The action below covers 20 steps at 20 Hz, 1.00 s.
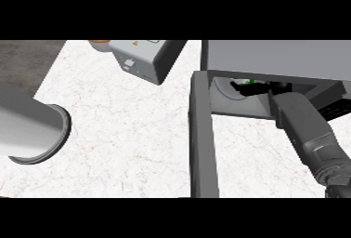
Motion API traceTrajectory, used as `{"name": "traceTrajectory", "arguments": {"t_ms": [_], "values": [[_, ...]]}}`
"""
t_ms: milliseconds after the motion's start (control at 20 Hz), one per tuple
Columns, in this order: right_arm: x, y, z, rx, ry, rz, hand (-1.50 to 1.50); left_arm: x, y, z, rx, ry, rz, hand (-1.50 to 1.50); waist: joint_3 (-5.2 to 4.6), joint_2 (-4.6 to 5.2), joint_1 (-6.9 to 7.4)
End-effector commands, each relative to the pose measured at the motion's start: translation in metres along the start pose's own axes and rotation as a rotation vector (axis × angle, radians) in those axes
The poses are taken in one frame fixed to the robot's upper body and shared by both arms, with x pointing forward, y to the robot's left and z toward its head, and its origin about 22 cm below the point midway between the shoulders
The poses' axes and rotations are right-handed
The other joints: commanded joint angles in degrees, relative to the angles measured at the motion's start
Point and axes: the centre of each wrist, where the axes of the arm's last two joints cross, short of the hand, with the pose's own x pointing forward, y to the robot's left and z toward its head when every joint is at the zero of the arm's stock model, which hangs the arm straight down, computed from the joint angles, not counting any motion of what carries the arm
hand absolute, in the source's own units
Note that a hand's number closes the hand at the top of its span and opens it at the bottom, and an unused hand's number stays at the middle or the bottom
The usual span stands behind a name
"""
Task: Pick up the milk, place it into the microwave and close the microwave
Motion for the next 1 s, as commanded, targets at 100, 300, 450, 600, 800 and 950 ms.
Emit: {"name": "traceTrajectory", "arguments": {"t_ms": [100,300,450,600,800,950], "values": [[0.017,-0.02,-0.021,-0.101,0.01,0.093,1.5,-0.005,0.004,-0.009,-0.03,-0.019,0.023,-1.5,0.02,0.96,1.31],[0.005,-0.028,-0.01,-0.137,0.051,0.115,1.5,-0.001,0.001,-0.011,-0.034,-0.022,0.015,-1.5,0.18,1.62,2.57],[0.012,-0.029,-0.017,-0.152,0.028,0.151,1.5,0.002,0.003,-0.017,-0.058,-0.029,-0.005,-1.5,0.2,2.11,3.32],[0.008,-0.035,-0.013,-0.192,0.047,0.151,1.5,0.0,0.005,-0.018,-0.056,-0.023,-0.006,-1.5,0.16,2.04,3.18],[0.016,-0.041,-0.022,-0.212,0.035,0.144,1.5,-0.002,0.006,-0.023,-0.063,-0.025,0.007,-1.5,0.19,2.6,3.9],[0.014,-0.042,-0.02,-0.225,0.04,0.149,1.5,-0.001,0.009,-0.026,-0.065,-0.027,-0.007,-1.5,0.17,2.68,4.29]]}}
